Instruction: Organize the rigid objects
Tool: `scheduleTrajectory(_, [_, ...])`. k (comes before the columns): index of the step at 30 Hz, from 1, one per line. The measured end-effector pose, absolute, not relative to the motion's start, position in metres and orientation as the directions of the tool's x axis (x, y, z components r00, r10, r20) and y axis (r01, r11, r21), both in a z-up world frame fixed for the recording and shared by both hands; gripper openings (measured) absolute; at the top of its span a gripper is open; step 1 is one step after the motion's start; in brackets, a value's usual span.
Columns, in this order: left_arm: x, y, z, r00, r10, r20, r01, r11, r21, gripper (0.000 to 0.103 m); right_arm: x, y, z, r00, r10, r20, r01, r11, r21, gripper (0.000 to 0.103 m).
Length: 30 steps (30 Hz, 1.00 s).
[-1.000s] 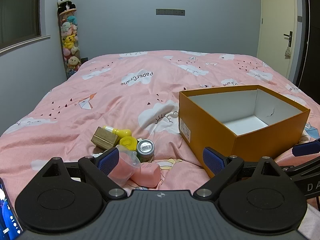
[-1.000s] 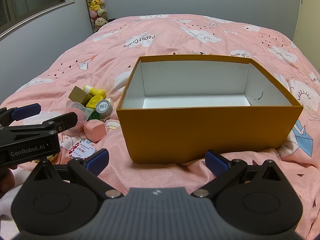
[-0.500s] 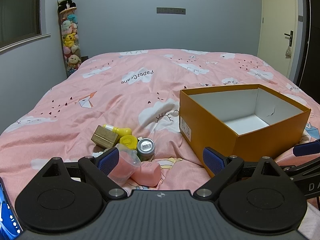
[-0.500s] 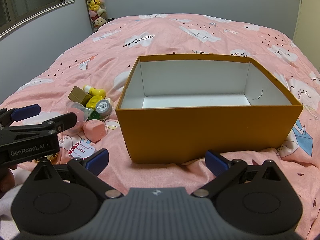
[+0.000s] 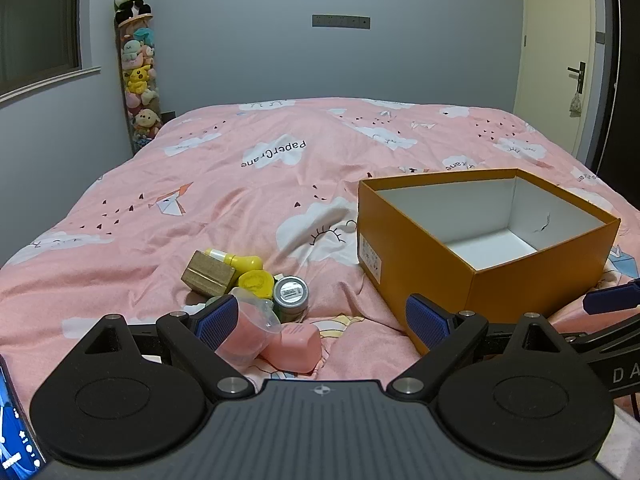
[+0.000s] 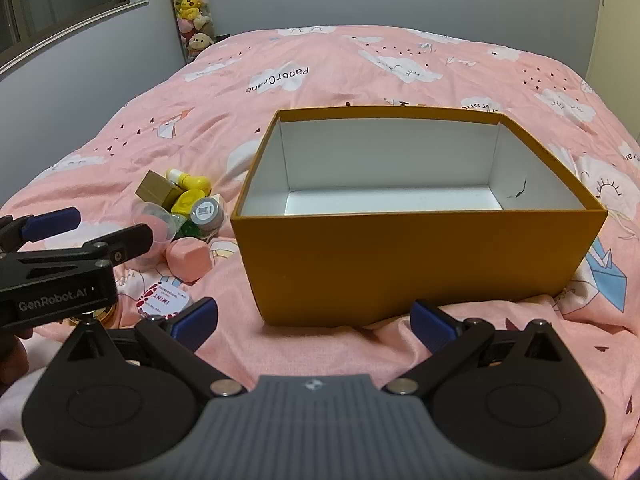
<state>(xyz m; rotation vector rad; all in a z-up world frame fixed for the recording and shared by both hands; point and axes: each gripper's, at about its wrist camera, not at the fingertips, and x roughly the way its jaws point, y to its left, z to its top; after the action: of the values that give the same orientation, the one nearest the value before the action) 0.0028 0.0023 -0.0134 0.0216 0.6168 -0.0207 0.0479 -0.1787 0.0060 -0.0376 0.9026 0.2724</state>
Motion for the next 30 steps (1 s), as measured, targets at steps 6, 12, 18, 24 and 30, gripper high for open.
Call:
scheduleTrajectory(6, [0.003,0.002,-0.009,0.813,-0.039,-0.581,0.051,0.999,0.005,0.103,0.05,-0.177,0.006,0.575,0.225,-0.787,-0.257,0.963,0.087,0.1])
scheduleTrajectory(12, [0.007,0.008,-0.008,0.799,-0.028,-0.601,0.044,0.999,0.011,0.103,0.057,-0.173,0.003,0.539,0.248,-0.805,-0.283,0.953,0.104,0.1])
scheduleTrajectory(18, [0.015,0.025,-0.01,0.749,-0.055,-0.66,0.066,0.998,-0.009,0.094,0.069,-0.162,0.003,0.517,0.285,-0.807,-0.336,0.935,0.114,0.1])
scheduleTrajectory(24, [0.022,0.058,-0.01,0.702,-0.073,-0.709,0.071,0.997,-0.033,0.08,0.084,-0.141,-0.003,0.443,0.345,-0.827,-0.422,0.895,0.148,0.081])
scheduleTrajectory(30, [0.026,0.101,-0.018,0.621,-0.056,-0.782,-0.003,0.997,-0.073,0.068,0.097,-0.116,-0.01,0.327,0.437,-0.838,-0.508,0.829,0.234,0.061])
